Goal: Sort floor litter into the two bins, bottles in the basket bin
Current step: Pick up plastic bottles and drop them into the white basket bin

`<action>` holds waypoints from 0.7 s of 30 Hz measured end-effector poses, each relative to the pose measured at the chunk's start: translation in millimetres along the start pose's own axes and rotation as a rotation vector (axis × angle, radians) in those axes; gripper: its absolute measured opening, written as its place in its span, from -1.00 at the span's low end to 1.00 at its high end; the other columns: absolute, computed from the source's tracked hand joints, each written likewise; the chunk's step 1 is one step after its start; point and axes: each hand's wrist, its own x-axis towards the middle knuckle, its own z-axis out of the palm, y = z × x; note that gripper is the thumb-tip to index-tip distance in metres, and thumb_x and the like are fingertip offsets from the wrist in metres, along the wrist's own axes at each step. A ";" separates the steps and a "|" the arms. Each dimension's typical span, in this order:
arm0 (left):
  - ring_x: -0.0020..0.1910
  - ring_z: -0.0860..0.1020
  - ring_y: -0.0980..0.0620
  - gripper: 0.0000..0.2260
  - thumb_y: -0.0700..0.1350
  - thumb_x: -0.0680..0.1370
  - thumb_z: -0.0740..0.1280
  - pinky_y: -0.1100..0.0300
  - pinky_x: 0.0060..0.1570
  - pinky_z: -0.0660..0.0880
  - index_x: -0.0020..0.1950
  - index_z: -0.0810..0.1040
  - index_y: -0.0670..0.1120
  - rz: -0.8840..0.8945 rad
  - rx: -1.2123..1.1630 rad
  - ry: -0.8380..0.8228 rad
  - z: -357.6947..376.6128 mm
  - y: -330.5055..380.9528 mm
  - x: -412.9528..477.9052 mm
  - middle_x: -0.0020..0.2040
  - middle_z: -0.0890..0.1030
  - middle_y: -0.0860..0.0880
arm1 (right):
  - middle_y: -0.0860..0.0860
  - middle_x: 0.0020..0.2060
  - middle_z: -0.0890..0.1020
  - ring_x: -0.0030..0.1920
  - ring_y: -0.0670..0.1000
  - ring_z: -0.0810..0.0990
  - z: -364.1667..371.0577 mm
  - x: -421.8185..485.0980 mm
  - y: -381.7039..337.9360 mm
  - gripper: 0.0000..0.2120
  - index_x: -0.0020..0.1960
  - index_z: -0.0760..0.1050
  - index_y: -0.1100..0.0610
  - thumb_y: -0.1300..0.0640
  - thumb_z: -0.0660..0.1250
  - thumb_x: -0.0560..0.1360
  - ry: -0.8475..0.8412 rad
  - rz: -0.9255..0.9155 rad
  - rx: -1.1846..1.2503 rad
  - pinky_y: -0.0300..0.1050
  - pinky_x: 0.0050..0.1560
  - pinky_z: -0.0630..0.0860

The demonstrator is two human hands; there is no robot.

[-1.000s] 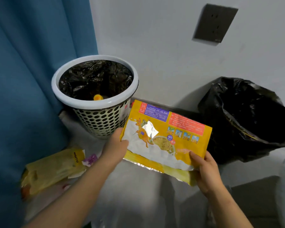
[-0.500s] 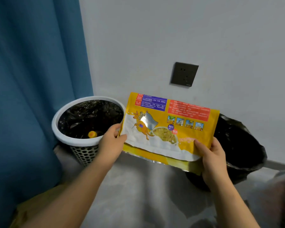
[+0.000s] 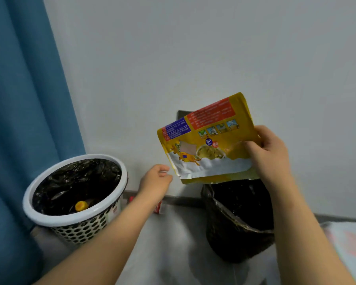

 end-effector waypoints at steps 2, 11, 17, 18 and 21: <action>-0.07 0.50 -0.04 -0.78 -0.23 0.50 0.27 0.21 -0.05 0.38 0.13 0.53 -0.08 0.001 -0.003 -0.005 12.7 5.8 1.3 0.05 0.61 -0.14 | -0.03 -0.28 0.57 -0.24 0.00 0.49 -10.0 0.1 0.9 -0.73 -0.09 0.49 -0.03 0.32 0.19 0.41 0.052 0.001 -0.046 -0.13 -0.22 0.41; 0.04 0.54 -0.10 -0.86 -0.21 0.53 0.21 0.10 0.05 0.48 -0.09 0.47 0.02 -0.125 -0.072 -0.151 80.5 -1.9 -2.2 -0.01 0.56 -0.08 | -0.03 -0.35 0.51 -0.31 0.00 0.46 -25.1 -16.7 12.9 -0.79 -0.06 0.47 0.04 0.28 0.15 0.44 0.194 0.151 -0.129 -0.12 -0.33 0.36; -0.12 0.50 -0.04 -0.75 -0.18 0.57 0.21 0.06 -0.29 0.50 0.25 0.41 -0.15 -0.466 -0.272 -0.332 134.0 -24.6 0.2 -0.06 0.46 -0.09 | -0.08 -0.34 0.51 -0.32 -0.08 0.45 -30.3 -34.6 35.3 -0.80 -0.07 0.42 0.01 0.27 0.13 0.47 0.223 0.245 -0.183 -0.19 -0.34 0.35; -0.16 0.49 -0.03 -0.72 -0.16 0.57 0.21 0.08 -0.35 0.48 0.28 0.39 -0.15 -0.493 -0.292 -0.342 141.9 -28.6 0.6 -0.09 0.45 -0.08 | -0.08 -0.33 0.51 -0.31 -0.08 0.45 -30.1 -36.5 38.8 -0.79 -0.06 0.42 -0.01 0.27 0.12 0.47 0.219 0.262 -0.198 -0.20 -0.36 0.35; -0.22 0.49 -0.03 -0.70 -0.13 0.58 0.22 0.08 -0.43 0.45 0.30 0.36 -0.16 -0.551 -0.308 -0.354 161.5 -39.3 2.1 -0.04 0.45 -0.10 | -0.03 -0.30 0.53 -0.29 0.03 0.46 -28.4 -37.9 49.4 -0.79 -0.05 0.42 0.00 0.27 0.13 0.46 0.202 0.311 -0.250 -0.16 -0.37 0.32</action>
